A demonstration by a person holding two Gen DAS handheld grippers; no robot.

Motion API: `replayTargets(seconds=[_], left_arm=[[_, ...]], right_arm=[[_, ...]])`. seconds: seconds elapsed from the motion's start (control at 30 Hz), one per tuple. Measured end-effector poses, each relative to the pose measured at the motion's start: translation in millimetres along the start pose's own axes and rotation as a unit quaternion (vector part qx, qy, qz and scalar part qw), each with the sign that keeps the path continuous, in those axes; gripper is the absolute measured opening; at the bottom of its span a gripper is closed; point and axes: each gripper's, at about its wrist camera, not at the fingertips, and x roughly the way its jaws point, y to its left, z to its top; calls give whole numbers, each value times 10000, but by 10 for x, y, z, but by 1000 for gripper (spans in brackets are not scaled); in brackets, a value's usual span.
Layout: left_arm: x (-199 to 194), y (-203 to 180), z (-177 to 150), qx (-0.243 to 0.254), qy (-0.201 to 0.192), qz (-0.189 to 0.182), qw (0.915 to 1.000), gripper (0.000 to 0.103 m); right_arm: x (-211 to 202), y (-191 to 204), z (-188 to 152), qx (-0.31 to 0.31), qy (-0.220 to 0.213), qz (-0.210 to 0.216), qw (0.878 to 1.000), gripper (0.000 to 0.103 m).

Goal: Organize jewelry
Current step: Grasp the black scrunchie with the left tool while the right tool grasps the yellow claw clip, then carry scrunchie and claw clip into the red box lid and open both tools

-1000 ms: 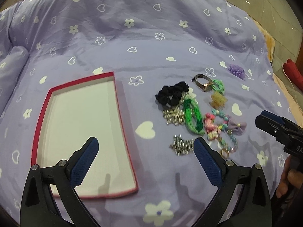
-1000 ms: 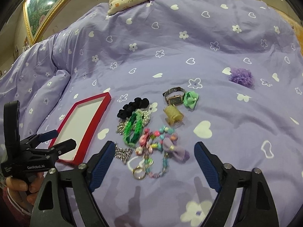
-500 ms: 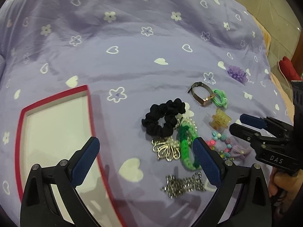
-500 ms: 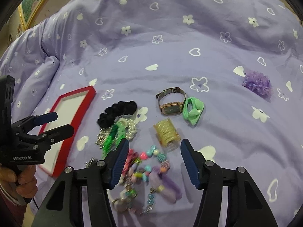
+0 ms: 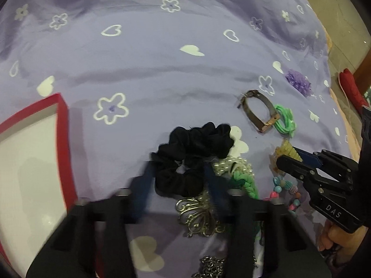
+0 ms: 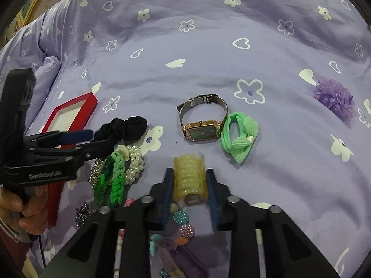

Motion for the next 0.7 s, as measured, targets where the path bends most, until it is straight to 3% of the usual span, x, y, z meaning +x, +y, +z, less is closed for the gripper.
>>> replayTargets(seconds=[0.07, 0.17, 0.7], left_arm=[[-26, -28, -9, 82, -51, -3, 10000, 16], [-79, -56, -20, 170, -136, -9, 9998, 11], [-855, 174, -225, -313, -902, -136, 9953, 10]], right_arm=[[-9, 0, 0, 21, -46, 15, 10000, 26], [-31, -9, -2, 110, -97, 113, 9998, 26], [-362, 320, 56, 25, -413, 559, 9976, 26]])
